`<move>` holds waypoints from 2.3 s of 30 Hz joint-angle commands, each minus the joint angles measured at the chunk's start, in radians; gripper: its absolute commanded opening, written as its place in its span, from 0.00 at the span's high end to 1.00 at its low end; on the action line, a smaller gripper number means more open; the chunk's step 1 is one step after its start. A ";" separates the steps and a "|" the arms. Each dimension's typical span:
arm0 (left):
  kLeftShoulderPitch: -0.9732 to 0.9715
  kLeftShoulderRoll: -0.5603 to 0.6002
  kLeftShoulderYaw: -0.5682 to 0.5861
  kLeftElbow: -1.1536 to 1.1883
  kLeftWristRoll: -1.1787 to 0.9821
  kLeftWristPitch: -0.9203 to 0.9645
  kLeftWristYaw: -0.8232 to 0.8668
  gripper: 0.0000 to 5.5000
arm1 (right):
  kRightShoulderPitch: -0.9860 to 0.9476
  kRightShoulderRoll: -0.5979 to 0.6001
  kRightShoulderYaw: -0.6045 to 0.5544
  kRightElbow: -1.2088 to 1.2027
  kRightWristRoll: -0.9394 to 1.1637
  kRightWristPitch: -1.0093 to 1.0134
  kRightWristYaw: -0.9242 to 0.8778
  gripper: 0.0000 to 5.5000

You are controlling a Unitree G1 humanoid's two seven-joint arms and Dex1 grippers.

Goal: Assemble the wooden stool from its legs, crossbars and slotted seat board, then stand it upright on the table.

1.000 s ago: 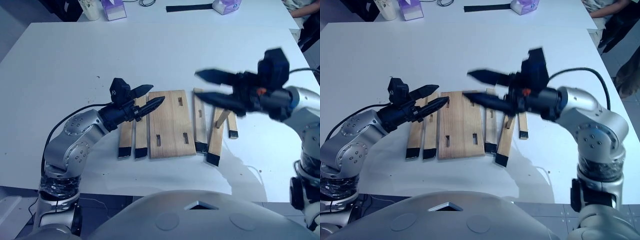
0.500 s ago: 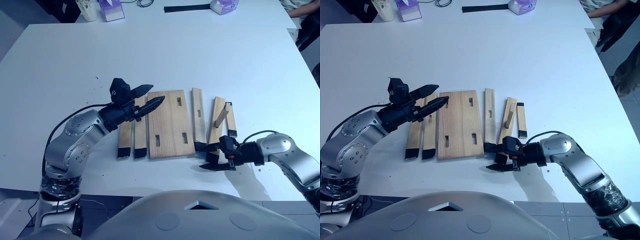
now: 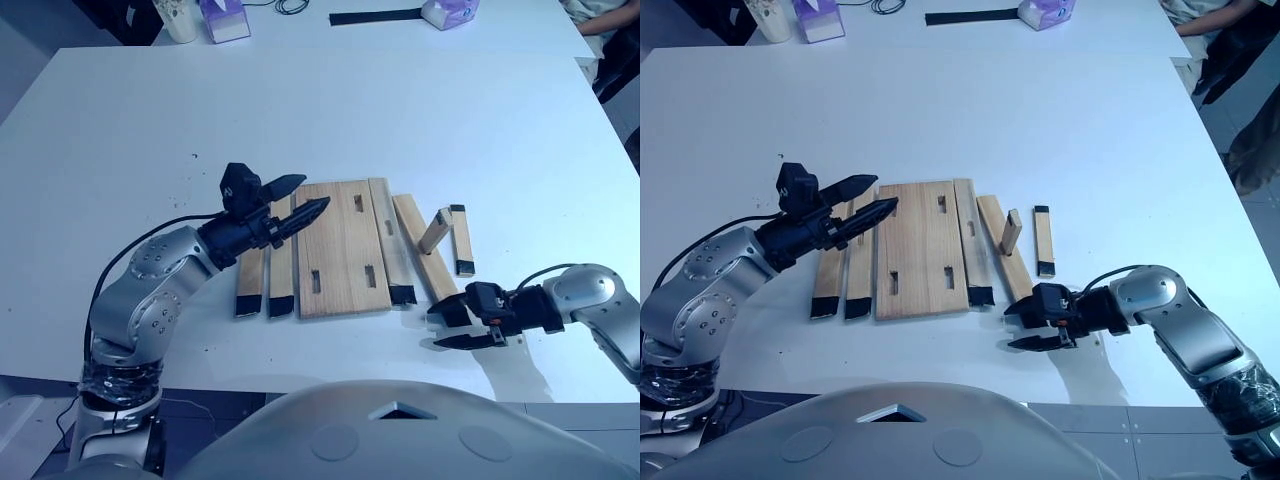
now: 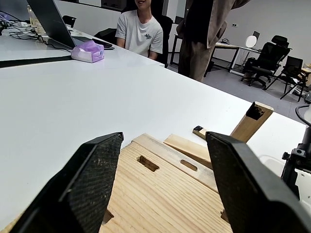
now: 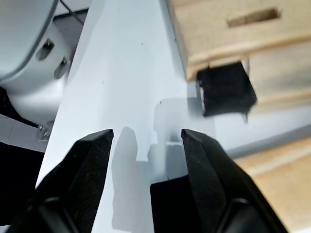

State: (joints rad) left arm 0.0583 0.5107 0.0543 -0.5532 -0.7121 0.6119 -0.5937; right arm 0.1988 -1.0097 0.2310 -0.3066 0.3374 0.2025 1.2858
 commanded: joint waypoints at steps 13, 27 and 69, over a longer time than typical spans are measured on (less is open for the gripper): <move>0.226 -0.026 0.106 -0.152 0.008 -0.046 0.111 0.43 | 0.460 0.259 -0.462 -0.506 0.110 0.471 -0.649 0.32; 0.197 -0.022 0.084 -0.144 0.011 -0.038 0.119 0.43 | 0.436 0.468 -0.354 -0.565 0.116 0.623 -0.910 0.32; 0.029 -0.041 0.158 -0.088 -0.186 0.037 0.185 0.43 | -0.028 0.610 -0.452 -0.484 0.440 0.492 -0.881 0.62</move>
State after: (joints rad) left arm 0.1574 0.4841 0.1700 -0.6409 -0.7877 0.6100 -0.4374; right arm 0.2668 -0.3736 -0.2030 -0.7834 0.6767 0.6672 0.3727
